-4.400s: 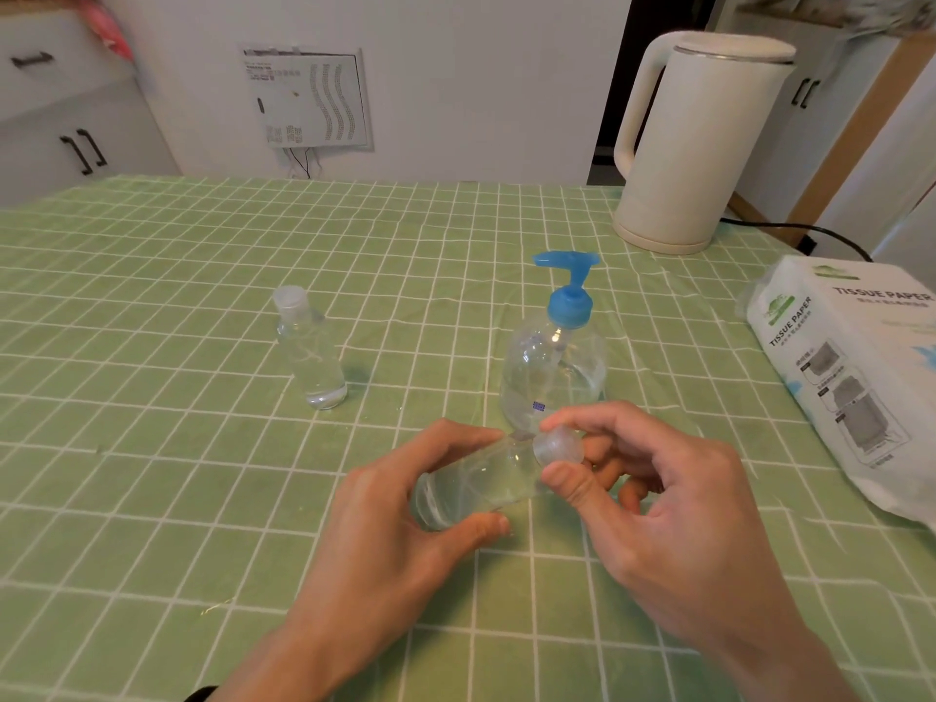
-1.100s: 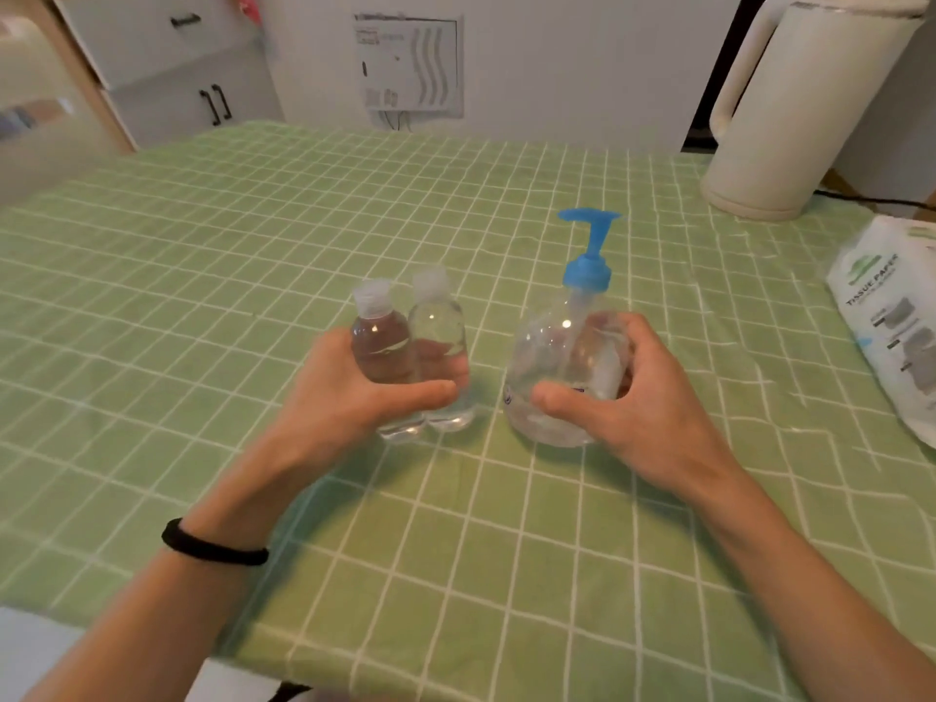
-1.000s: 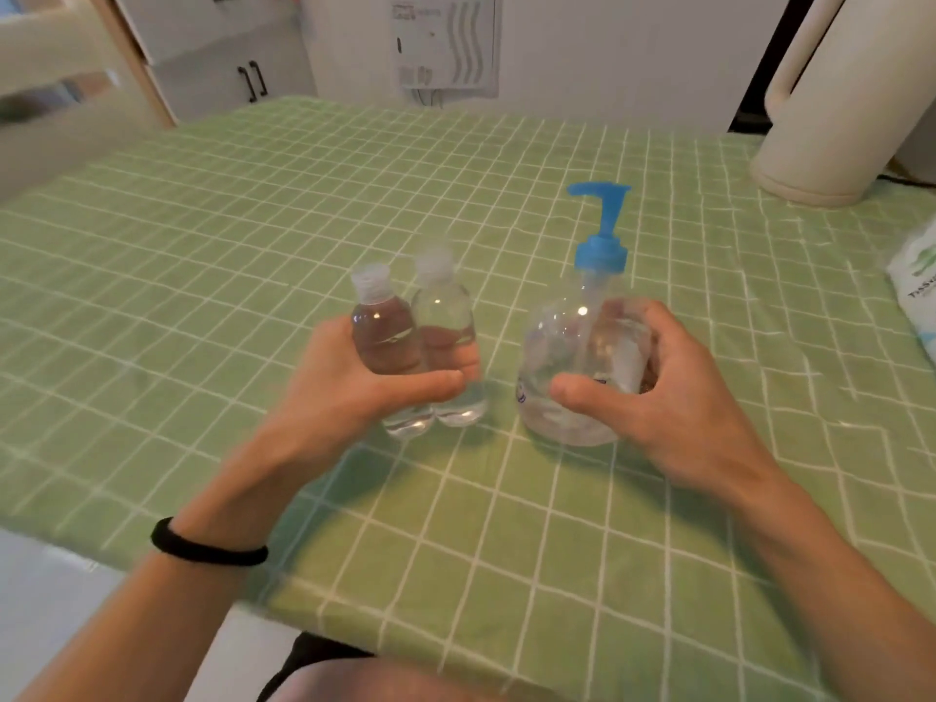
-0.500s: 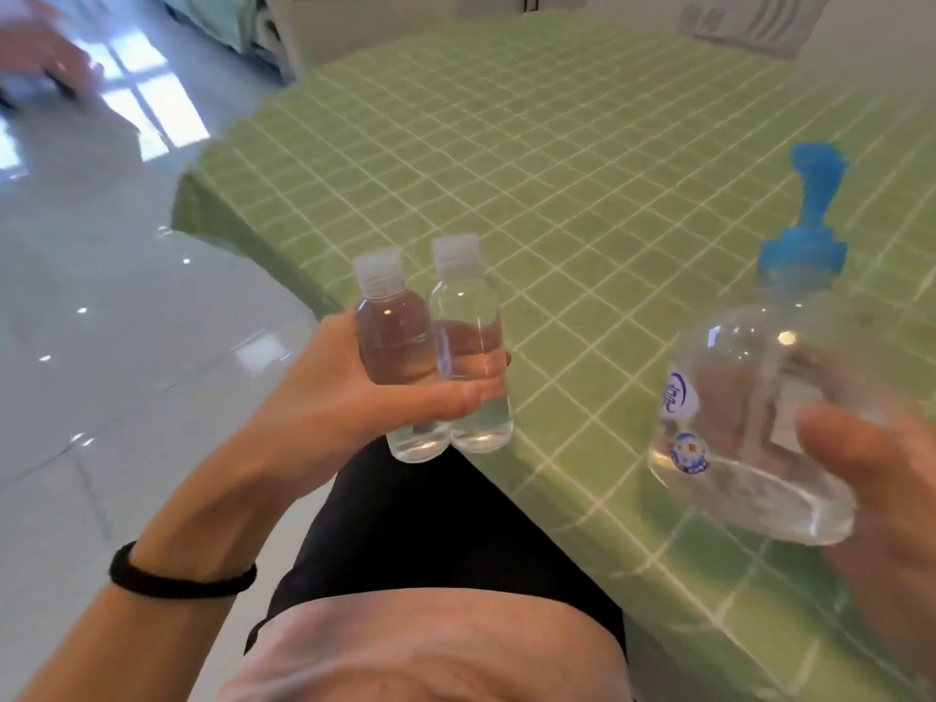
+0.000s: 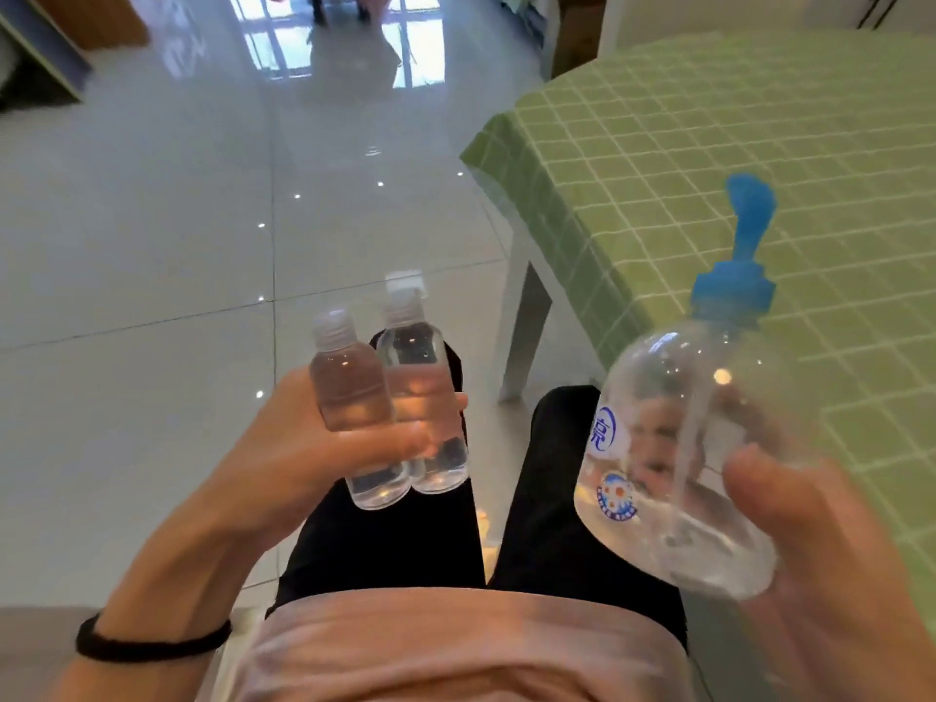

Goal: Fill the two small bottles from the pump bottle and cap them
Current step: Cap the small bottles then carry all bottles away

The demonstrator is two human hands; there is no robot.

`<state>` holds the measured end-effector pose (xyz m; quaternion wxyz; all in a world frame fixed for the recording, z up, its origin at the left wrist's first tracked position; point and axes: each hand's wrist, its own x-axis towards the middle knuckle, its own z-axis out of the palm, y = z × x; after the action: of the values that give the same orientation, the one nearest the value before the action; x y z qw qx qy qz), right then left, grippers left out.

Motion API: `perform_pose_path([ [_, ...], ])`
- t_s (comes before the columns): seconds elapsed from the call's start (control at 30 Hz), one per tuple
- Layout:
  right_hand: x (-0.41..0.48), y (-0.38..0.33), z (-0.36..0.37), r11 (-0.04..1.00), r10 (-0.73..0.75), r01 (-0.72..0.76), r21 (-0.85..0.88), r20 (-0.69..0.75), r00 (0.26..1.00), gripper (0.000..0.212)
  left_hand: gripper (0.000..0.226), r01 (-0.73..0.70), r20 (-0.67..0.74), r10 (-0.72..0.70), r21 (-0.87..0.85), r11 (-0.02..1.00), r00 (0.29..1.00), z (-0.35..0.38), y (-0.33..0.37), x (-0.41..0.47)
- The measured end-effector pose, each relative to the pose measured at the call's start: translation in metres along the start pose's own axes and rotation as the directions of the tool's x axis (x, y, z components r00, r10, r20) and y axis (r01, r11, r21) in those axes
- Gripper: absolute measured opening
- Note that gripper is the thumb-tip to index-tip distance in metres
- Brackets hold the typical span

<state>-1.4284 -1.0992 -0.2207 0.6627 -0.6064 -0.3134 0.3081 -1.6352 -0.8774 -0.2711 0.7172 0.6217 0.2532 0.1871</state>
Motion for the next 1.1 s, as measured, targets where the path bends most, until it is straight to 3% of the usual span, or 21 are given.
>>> perform_pose_path([
  [0.07,0.009,0.008,0.013,0.986,0.125,-0.13,0.108,0.051,0.991,0.078,0.054,0.004,-0.082,-0.006,-0.022,1.0,0.997,-0.014,-0.004,-0.009],
  [0.13,0.019,0.026,0.022,0.988,0.152,-0.154,0.018,0.085,0.985,0.083,0.056,0.016,-0.146,-0.024,-0.055,0.998,0.989,-0.024,-0.009,-0.013],
  [0.27,0.044,0.055,0.035,0.962,0.272,-0.274,0.005,0.103,0.957,0.064,0.05,0.088,-0.152,-0.112,-0.16,0.983,0.982,-0.041,-0.023,-0.01],
  [0.4,0.074,0.081,0.047,0.907,0.42,-0.42,-0.023,0.124,0.899,0.078,0.05,0.24,-0.174,-0.28,-0.221,0.945,0.944,-0.058,-0.04,0.013],
  [0.6,0.132,0.089,0.068,0.826,0.562,-0.562,-0.048,0.142,0.815,0.083,0.047,0.411,-0.165,-0.462,-0.268,0.871,0.872,-0.077,-0.041,0.071],
  [0.77,0.168,0.041,0.088,0.761,0.644,-0.648,-0.025,0.152,0.75,0.069,0.048,0.47,-0.065,-0.504,-0.275,0.839,0.862,-0.078,0.015,0.095],
  [0.93,0.202,-0.048,0.107,0.721,0.691,-0.687,-0.089,0.166,0.704,0.075,0.045,0.483,-0.11,-0.555,-0.374,0.792,0.825,-0.087,0.116,0.092],
  [1.1,0.229,-0.136,0.144,0.717,0.696,-0.688,-0.111,0.176,0.697,0.086,0.044,0.504,-0.134,-0.573,-0.346,0.792,0.809,-0.125,0.216,0.078],
])
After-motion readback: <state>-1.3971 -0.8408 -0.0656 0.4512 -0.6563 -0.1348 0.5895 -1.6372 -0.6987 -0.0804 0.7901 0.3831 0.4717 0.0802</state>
